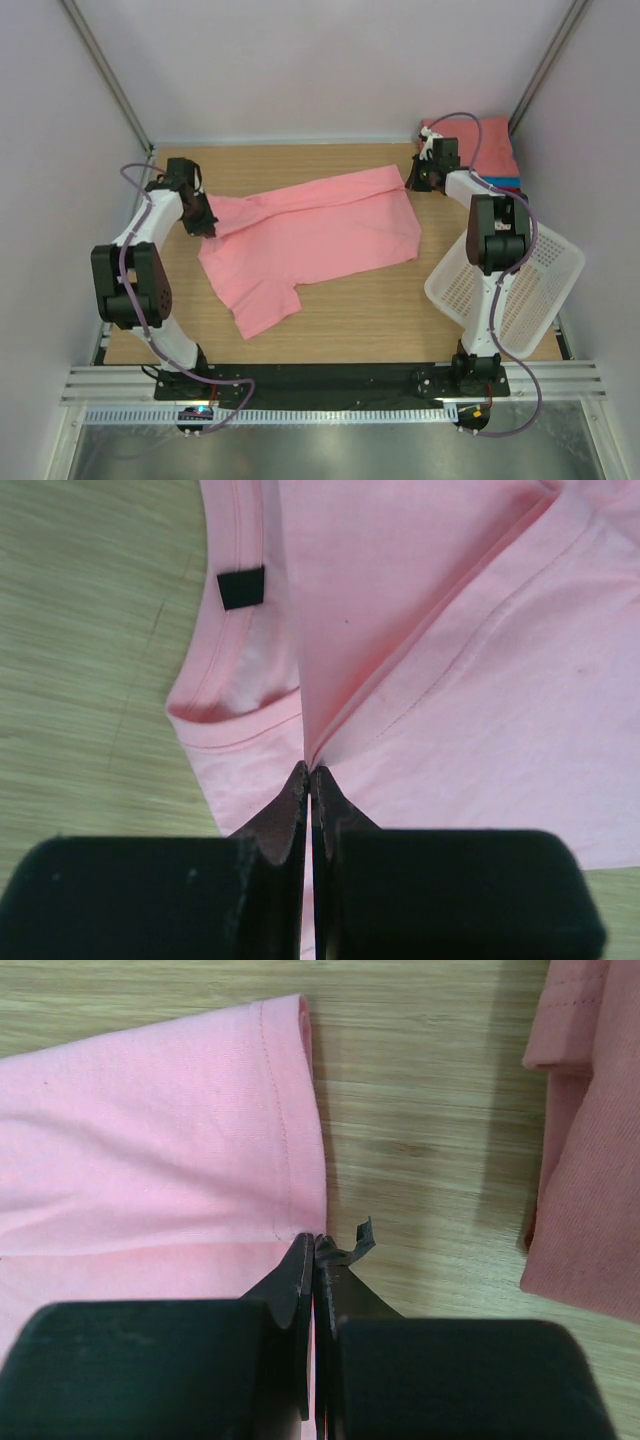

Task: Fold and stack the t-shirts
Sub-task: Fold the tshirt

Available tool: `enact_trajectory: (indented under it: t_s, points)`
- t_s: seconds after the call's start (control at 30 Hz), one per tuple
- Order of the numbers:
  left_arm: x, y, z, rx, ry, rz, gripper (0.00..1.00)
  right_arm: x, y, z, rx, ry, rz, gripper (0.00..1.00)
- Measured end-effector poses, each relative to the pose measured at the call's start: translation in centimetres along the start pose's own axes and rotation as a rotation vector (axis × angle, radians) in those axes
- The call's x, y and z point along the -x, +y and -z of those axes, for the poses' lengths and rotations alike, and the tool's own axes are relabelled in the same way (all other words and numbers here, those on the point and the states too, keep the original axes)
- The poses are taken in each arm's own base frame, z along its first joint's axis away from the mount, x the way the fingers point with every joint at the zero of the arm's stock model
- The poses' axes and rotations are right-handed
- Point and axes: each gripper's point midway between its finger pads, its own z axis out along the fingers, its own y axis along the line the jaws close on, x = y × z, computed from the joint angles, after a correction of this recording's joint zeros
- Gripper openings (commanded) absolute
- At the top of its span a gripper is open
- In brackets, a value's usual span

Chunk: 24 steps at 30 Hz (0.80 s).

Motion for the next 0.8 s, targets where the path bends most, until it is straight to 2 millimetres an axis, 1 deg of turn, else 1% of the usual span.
enact_trajectory:
  t_s: [0.13, 0.2, 0.57, 0.6, 0.63, 0.67, 0.7, 0.73, 0.77, 0.8]
  points:
    - [-2.2, 0.4, -0.8, 0.015, 0.057, 0.015, 0.0, -0.1, -0.1, 0.0, -0.004, 0.003, 0.003, 0.01]
    - [-2.7, 0.6, -0.9, 0.022, 0.074, 0.023, 0.0, -0.1, -0.2, 0.0, -0.007, -0.001, 0.005, 0.01]
    - [-3.4, 1.1, -0.8, 0.056, 0.097, 0.048, 0.0, -0.1, -0.4, 0.0, -0.02, 0.0, 0.007, 0.01]
    - [-3.5, 1.2, -0.8, 0.058, 0.101, 0.05, 0.02, -0.2, -0.4, 0.0, -0.02, 0.001, 0.005, 0.02]
    - [-3.7, 1.2, -0.9, 0.058, 0.104, 0.052, 0.06, -0.3, -0.4, -0.1, -0.019, 0.002, 0.001, 0.05]
    - [-3.9, 1.2, -1.0, 0.057, 0.111, 0.057, 0.1, -0.4, -0.4, -0.1, -0.02, 0.005, -0.005, 0.16]
    - [-4.3, 1.2, -1.0, 0.055, 0.122, 0.066, 0.2, -0.5, -0.4, -0.1, -0.02, 0.01, -0.013, 0.21]
    - [-4.7, 1.2, -1.1, 0.053, 0.136, 0.07, 0.24, -0.7, -0.4, 0.0, -0.022, 0.017, -0.02, 0.25]
    - [-5.1, 1.2, -1.1, 0.051, 0.149, 0.078, 0.27, -1.0, -0.4, 0.0, -0.024, 0.029, -0.026, 0.33]
    - [-5.3, 1.2, -1.0, 0.05, 0.16, 0.087, 0.31, -1.3, -0.4, 0.2, -0.027, 0.046, -0.037, 0.36]
